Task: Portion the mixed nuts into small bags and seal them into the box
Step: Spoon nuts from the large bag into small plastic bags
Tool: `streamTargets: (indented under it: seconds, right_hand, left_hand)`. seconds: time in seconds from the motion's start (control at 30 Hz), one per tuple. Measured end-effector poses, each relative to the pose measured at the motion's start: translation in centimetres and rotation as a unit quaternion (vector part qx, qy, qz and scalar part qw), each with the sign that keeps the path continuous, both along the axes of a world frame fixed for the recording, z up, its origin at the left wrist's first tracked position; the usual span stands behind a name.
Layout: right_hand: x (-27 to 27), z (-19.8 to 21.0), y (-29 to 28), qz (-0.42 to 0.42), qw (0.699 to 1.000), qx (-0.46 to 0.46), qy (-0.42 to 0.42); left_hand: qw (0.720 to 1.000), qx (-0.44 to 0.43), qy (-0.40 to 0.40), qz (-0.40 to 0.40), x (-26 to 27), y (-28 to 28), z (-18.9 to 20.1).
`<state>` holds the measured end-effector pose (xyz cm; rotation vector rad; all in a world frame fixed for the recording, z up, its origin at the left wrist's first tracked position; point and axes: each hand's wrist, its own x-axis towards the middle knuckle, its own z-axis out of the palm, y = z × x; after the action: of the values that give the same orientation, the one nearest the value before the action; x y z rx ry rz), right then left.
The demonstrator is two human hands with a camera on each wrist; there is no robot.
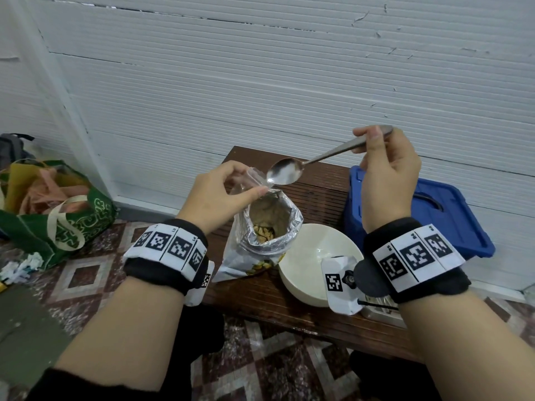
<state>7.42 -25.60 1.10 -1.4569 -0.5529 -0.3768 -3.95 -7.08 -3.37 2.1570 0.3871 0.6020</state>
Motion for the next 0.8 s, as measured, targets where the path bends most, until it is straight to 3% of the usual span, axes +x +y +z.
streamTargets:
  seconds: [0.13,0.3,0.63,0.8]
  right_hand:
    - [0.0,-0.8,-0.1,-0.03,0.999,-0.042,-0.005]
    - [-0.9,-2.6,0.5,0.034,0.981,-0.174,-0.073]
    - [-3.3,-7.0,1.8,0.024,0.844,-0.457,-0.279]
    - [-3.3,-7.0,2.1,0.02,0.842,-0.492,-0.219]
  left_hand:
    - [1.0,0.01,0.009,-0.007,-0.1,0.5,-0.1]
    - [0.999,0.031,0.036,-0.021,0.2,1.0,-0.8]
    - [0.998,0.03,0.046,-0.01,0.3,1.2,-1.0]
    - [0.999,0.018,0.049,-0.009,0.3,1.2,-1.0]
